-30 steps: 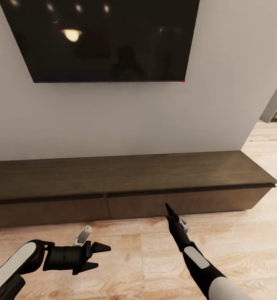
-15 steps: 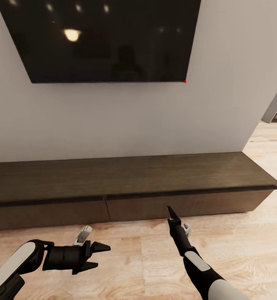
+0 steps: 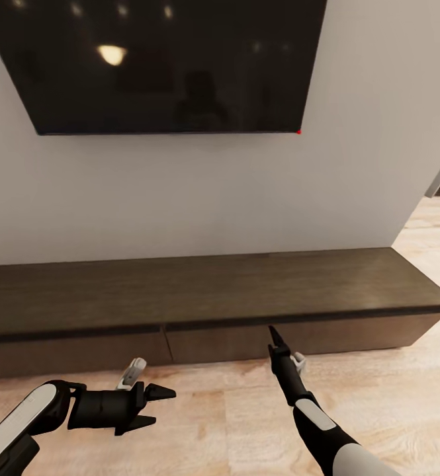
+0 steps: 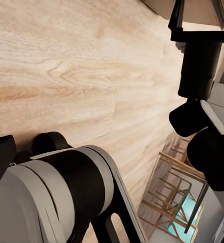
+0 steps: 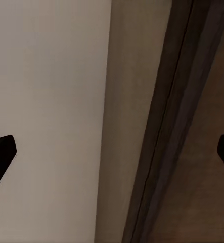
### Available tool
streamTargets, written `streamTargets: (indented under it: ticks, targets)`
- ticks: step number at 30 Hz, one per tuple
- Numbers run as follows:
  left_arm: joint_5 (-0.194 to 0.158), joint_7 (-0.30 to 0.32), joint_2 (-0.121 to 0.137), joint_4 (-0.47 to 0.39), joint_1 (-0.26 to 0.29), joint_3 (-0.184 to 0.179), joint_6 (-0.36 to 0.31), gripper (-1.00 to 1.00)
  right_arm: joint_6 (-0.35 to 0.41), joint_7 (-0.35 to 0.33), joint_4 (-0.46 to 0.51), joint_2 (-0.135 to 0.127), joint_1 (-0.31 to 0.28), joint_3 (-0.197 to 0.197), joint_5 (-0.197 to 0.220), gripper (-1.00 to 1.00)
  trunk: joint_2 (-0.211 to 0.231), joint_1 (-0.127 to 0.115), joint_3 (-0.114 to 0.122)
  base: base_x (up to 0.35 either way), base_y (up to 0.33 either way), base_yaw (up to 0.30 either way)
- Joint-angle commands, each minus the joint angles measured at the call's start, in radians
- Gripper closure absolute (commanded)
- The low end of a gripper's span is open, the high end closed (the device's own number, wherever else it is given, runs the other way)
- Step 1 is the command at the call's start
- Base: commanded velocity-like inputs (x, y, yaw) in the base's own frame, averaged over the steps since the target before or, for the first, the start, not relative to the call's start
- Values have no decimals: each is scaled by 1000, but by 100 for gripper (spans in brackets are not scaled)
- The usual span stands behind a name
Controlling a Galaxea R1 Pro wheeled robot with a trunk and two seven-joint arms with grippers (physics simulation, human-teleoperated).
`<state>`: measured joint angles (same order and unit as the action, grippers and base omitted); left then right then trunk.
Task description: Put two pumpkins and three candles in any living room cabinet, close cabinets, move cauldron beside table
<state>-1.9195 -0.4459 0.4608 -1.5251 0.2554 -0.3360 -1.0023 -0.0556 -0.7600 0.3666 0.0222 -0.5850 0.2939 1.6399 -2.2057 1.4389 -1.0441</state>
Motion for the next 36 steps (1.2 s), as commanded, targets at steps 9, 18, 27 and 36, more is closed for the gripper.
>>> streamTargets:
  ticks: [9, 18, 27, 36]
  targets:
    - [-11, -10, 1, -1, 1, 1, 1, -100, -5, -12, -37, -2, -1, 9, 82, -100, 0, 0, -1, 22, 0, 0]
    - [-13, -10, 1, -1, 1, 2, 1, -100, 36, -44, -44, -1, -1, 8, 86, -100, -7, 4, -4, 0, 0, 0]
    - [-15, -10, 1, -3, 1, 3, 1, -100, 40, -47, -44, 0, -1, 8, 86, -100, -63, 35, -29, 0, 0, 0]
    - [-15, -10, 1, -3, 1, 2, 1, -100, 40, -47, -44, -1, -1, 8, 86, -100, -126, 69, -57, 0, 0, 0]
